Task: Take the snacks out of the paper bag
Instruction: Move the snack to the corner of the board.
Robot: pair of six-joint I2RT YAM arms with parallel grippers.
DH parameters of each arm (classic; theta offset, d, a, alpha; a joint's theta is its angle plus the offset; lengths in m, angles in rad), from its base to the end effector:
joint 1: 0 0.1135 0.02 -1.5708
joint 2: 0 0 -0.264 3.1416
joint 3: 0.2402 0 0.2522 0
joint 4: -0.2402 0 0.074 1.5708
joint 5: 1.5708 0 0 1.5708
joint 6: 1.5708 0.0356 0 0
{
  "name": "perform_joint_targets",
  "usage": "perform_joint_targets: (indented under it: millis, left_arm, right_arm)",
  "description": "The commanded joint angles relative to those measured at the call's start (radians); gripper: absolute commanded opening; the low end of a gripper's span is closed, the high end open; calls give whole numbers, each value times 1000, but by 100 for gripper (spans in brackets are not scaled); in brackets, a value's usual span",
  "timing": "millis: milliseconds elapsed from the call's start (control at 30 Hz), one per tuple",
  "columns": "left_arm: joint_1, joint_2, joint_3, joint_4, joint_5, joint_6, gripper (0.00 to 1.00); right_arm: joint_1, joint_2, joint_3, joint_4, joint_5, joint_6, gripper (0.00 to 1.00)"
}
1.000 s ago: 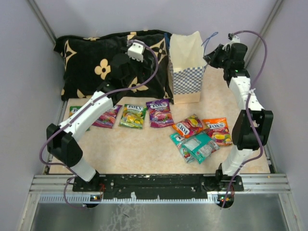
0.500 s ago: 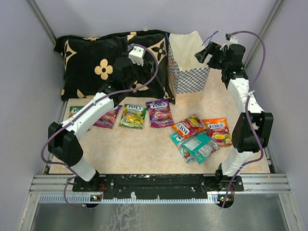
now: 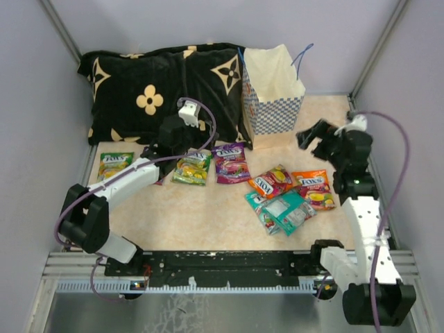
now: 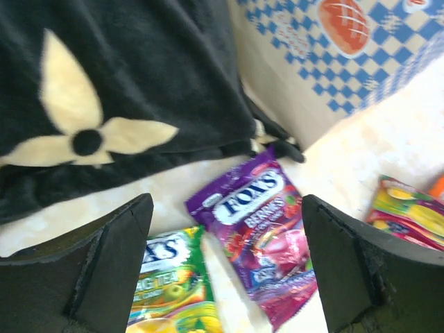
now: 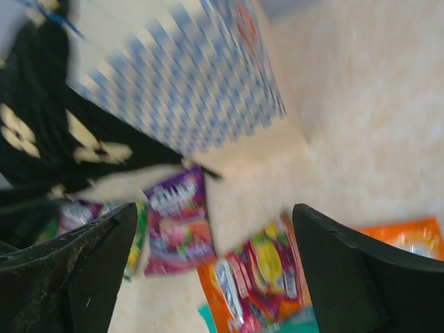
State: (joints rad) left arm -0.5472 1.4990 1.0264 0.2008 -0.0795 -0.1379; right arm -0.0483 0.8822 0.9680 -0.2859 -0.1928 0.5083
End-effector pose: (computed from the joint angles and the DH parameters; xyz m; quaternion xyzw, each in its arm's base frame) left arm 0.3020 -0.1807 0.2893 0.1382 0.7840 -0.1732 0.5798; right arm 0.1980 -0.0027 0.3765 0.1531 0.7577 0.2162 0.5964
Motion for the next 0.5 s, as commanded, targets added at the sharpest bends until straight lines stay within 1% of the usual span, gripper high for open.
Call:
perform_joint_targets:
  millis: [0, 33, 133, 233, 333, 467]
  left_arm:
    - [-7, 25, -38, 123, 213, -187, 91]
    - [-21, 43, -42, 126, 220, -223, 90]
    - [-80, 103, -26, 134, 186, -253, 90]
    - [-146, 158, -5, 95, 160, -285, 88]
    - [-211, 193, -39, 123, 163, -332, 87]
    - [-289, 226, -79, 142, 136, -372, 85]
  right_arm:
    - [38, 75, -277, -10, -94, -6, 91]
    - [38, 103, -320, 30, -124, -1, 88]
    - [38, 176, -393, 121, -161, 1, 83]
    - [38, 246, -404, 188, -177, -18, 80]
    - [37, 311, -402, 244, -166, -25, 78]
    - [37, 396, -404, 332, -194, -9, 76]
